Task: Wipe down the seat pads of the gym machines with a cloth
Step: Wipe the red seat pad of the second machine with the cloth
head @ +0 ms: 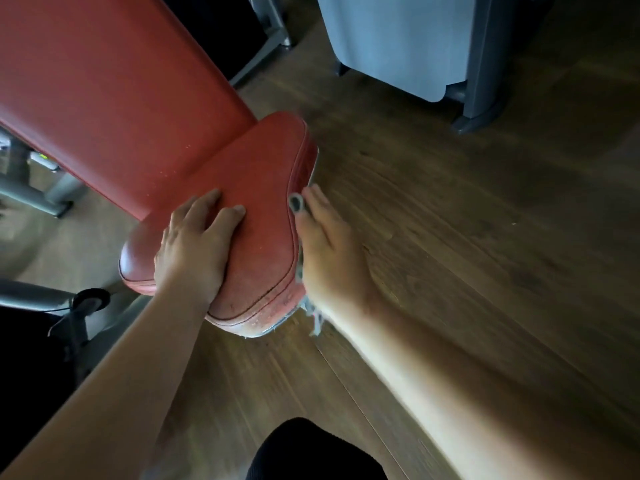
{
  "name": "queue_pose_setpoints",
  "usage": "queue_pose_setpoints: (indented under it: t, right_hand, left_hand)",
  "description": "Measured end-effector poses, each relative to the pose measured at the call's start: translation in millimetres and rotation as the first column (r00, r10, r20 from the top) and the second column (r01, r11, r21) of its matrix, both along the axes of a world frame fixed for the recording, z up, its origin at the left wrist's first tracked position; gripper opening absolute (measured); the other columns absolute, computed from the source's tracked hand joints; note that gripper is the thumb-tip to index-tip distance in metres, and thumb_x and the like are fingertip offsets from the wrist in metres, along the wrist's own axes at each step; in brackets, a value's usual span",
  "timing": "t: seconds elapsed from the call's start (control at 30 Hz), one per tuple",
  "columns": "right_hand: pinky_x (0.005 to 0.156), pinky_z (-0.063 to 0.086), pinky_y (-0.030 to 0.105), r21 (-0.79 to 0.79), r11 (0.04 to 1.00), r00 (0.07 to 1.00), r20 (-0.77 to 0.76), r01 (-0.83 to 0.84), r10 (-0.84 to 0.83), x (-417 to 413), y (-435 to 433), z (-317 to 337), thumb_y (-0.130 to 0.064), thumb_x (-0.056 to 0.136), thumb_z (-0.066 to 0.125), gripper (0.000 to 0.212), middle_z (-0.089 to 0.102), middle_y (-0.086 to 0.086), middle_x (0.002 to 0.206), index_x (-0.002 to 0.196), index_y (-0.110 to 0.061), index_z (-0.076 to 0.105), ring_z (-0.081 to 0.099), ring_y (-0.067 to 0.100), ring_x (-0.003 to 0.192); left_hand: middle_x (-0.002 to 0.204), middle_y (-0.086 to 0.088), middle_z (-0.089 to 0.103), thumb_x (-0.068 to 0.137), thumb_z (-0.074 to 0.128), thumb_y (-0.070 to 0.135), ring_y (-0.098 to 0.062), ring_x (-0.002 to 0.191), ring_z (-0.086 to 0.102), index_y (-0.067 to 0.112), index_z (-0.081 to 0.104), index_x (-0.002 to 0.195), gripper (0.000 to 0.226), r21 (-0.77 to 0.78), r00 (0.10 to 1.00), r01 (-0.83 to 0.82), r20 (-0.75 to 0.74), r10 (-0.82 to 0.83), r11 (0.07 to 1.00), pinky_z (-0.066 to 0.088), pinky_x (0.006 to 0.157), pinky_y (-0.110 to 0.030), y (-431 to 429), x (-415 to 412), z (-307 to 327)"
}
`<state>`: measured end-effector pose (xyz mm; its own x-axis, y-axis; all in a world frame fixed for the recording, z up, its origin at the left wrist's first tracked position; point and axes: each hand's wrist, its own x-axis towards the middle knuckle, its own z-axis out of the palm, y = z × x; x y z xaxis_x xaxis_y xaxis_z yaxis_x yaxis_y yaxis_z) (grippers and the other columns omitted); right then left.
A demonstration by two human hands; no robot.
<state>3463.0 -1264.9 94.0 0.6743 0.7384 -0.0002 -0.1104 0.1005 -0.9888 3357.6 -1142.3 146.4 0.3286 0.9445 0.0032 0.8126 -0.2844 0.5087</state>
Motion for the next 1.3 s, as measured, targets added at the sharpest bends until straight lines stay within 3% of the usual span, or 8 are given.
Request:
queue_pose_setpoints:
  t: [0.3, 0.5, 0.67, 0.9, 1.0, 1.1, 1.2, 1.3]
  right_hand:
    - [0.127, 0.002, 0.032, -0.106, 0.993, 0.995, 0.076, -0.052, 0.060, 62, 74, -5, -0.029, 0.109, 0.037, 0.067, -0.002, 0.011, 0.172, 0.162, -0.005, 0.004, 0.000, 0.021, 0.159]
    - [0.116, 0.043, 0.044, 0.046, 0.989, 0.984, -0.103, -0.142, 0.146, -3, 0, -17, -0.048, 0.094, 0.042, 0.062, 0.047, -0.001, 0.155, 0.151, -0.023, 0.044, 0.047, 0.014, 0.142]
    - [0.105, 0.051, 0.044, -0.079, 0.997, 0.999, 0.049, 0.016, -0.013, 1, -16, 8, -0.031, 0.090, 0.048, 0.046, 0.066, -0.003, 0.129, 0.131, -0.020, 0.065, 0.062, 0.012, 0.121]
    - [0.093, 0.058, 0.044, -0.170, 0.985, 0.975, 0.220, 0.011, 0.027, 22, -38, 38, -0.015, 0.088, 0.048, 0.039, 0.075, -0.007, 0.110, 0.116, -0.025, 0.073, 0.069, 0.012, 0.103]
    - [0.102, 0.054, 0.039, -0.107, 0.993, 0.973, 0.230, 0.043, -0.017, 31, -48, 61, -0.007, 0.092, 0.051, 0.040, 0.073, -0.005, 0.121, 0.125, -0.017, 0.071, 0.066, 0.009, 0.112]
    - [0.107, 0.052, 0.037, -0.014, 0.999, 0.969, 0.246, 0.033, -0.029, 30, -51, 86, -0.008, 0.094, 0.053, 0.040, 0.071, -0.005, 0.126, 0.129, -0.016, 0.069, 0.064, 0.008, 0.119]
    - [0.108, 0.050, 0.036, 0.047, 0.999, 0.961, 0.274, 0.013, -0.025, 17, -45, 104, -0.011, 0.095, 0.055, 0.037, 0.071, -0.006, 0.127, 0.128, -0.019, 0.070, 0.064, 0.005, 0.120]
    - [0.109, 0.050, 0.037, 0.091, 0.996, 0.985, 0.172, -0.004, -0.012, 2, -42, 115, -0.019, 0.097, 0.055, 0.033, 0.073, -0.004, 0.125, 0.126, -0.016, 0.072, 0.066, 0.005, 0.118]
  left_hand:
    - [0.155, 0.020, 0.045, 0.078, 0.049, 0.074, -0.014, 0.145, 0.039, 0.054, 0.054, 0.142, 0.068, -0.010, 0.999, -0.034, 0.043, 0.034, 0.999, 0.029, 0.121, -0.047, -1, 2, -1]
    - [0.157, 0.016, 0.045, 0.080, 0.046, 0.074, -0.016, 0.145, 0.041, 0.049, 0.053, 0.144, 0.070, 0.015, 1.000, -0.019, -0.004, 0.019, 1.000, 0.031, 0.121, -0.047, -3, 1, 2]
    - [0.153, 0.014, 0.052, 0.076, 0.049, 0.074, -0.018, 0.142, 0.047, 0.043, 0.061, 0.140, 0.071, 0.006, 0.999, -0.031, 0.027, 0.031, 0.999, 0.034, 0.119, -0.046, -10, -2, 6]
    - [0.134, -0.002, 0.069, 0.093, 0.063, 0.047, -0.026, 0.124, 0.061, 0.026, 0.072, 0.129, 0.042, 0.070, 1.000, 0.003, 0.027, -0.005, 0.998, 0.046, 0.107, -0.036, -29, -6, 25]
    - [0.126, 0.002, 0.073, 0.096, 0.063, 0.038, -0.019, 0.118, 0.064, 0.025, 0.075, 0.124, 0.033, 0.068, 0.980, -0.005, 0.201, -0.009, 0.998, 0.046, 0.098, -0.028, -59, 4, 47]
    - [0.125, 0.007, 0.074, 0.100, 0.060, 0.040, -0.012, 0.118, 0.064, 0.027, 0.075, 0.125, 0.032, -0.062, 0.889, 0.027, 0.457, 0.004, 0.998, 0.044, 0.099, -0.025, -103, 20, 60]
    - [0.129, 0.004, 0.073, 0.104, 0.052, 0.046, -0.013, 0.121, 0.067, 0.025, 0.069, 0.133, 0.040, -0.354, 0.642, 0.130, 0.742, 0.194, 0.926, 0.053, 0.107, -0.033, -141, 33, 73]
    - [0.127, 0.012, 0.071, 0.110, 0.045, 0.037, 0.004, 0.114, 0.064, 0.023, 0.067, 0.136, 0.036, -0.388, 0.515, 0.178, 0.820, 0.251, 0.904, 0.051, 0.091, -0.007, -157, 38, 81]
